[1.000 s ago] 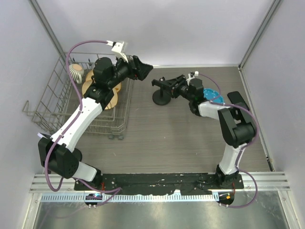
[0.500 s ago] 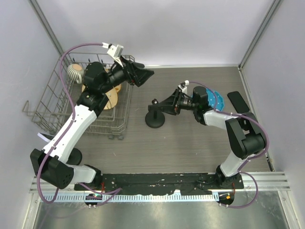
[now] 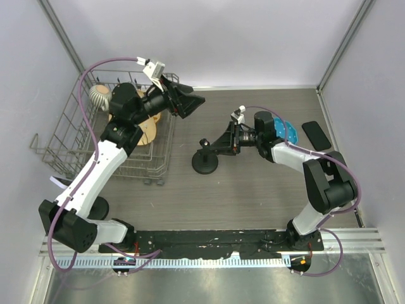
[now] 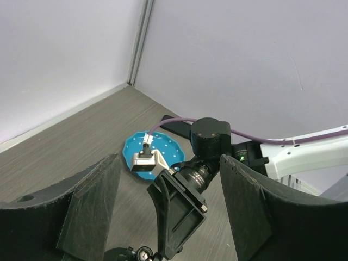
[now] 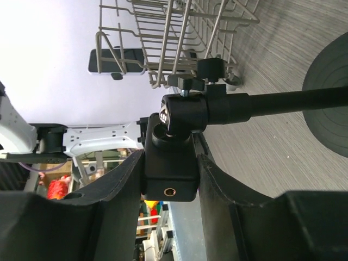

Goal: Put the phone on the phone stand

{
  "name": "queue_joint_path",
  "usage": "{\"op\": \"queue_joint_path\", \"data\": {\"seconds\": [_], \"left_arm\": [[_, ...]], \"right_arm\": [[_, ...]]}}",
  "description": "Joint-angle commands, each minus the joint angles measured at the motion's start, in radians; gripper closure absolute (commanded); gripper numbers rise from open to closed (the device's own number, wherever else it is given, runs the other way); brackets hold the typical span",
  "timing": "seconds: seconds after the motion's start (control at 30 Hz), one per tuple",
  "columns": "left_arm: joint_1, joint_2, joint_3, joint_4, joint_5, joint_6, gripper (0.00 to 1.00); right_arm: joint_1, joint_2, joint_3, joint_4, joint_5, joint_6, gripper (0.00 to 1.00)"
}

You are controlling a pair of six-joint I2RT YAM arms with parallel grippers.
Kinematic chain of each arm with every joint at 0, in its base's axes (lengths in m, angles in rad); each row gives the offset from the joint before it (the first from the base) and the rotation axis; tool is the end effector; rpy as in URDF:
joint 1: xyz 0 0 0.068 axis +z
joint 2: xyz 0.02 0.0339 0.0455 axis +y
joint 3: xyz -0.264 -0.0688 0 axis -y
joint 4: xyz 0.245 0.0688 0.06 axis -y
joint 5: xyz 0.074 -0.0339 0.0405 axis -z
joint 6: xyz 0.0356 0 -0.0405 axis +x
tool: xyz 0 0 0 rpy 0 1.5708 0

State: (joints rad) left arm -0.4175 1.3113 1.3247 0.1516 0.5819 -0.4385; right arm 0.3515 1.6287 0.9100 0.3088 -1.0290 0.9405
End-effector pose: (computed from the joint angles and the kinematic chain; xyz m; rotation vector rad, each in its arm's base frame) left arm 0.2652 -0.1390 0.4490 0.4947 1.4480 -1.0998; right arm 0.3124 0.1470 0.2241 -0.1361 2.2472 1.7862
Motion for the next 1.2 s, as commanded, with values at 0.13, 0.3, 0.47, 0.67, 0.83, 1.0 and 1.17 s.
{"op": "queue_joint_path", "data": {"seconds": [0.13, 0.3, 0.47, 0.67, 0.83, 1.0, 1.17], "left_arm": [[0.002, -0.067, -0.016, 0.02, 0.039, 0.026, 0.23], [0.002, -0.07, -0.016, 0.022, 0.047, 0.026, 0.23], [0.003, -0.07, -0.012, 0.009, 0.049, 0.04, 0.23], [0.003, -0.095, -0.002, -0.052, 0.045, 0.092, 0.19], [0.003, -0.119, -0.002, -0.072, 0.058, 0.093, 0.19], [0.002, -0.141, -0.004, -0.083, 0.078, 0.092, 0.19], [0.003, -0.156, -0.004, -0.118, 0.065, 0.121, 0.18]], "right_arm": [[0.0, 0.106, -0.059, 0.322, -0.028, 0.15, 0.96], [0.001, 0.169, -0.072, 0.561, -0.032, 0.311, 0.92], [-0.002, 0.11, -0.042, 0.359, 0.01, 0.181, 0.45], [-0.031, -0.038, 0.062, -0.245, 0.174, -0.221, 0.17], [-0.169, -0.194, 0.033, -0.416, 0.289, -0.262, 0.16], [-0.337, -0.282, 0.044, -0.522, 0.49, -0.334, 0.15], [-0.413, -0.235, 0.191, -0.585, 1.076, -0.469, 0.16]]}}
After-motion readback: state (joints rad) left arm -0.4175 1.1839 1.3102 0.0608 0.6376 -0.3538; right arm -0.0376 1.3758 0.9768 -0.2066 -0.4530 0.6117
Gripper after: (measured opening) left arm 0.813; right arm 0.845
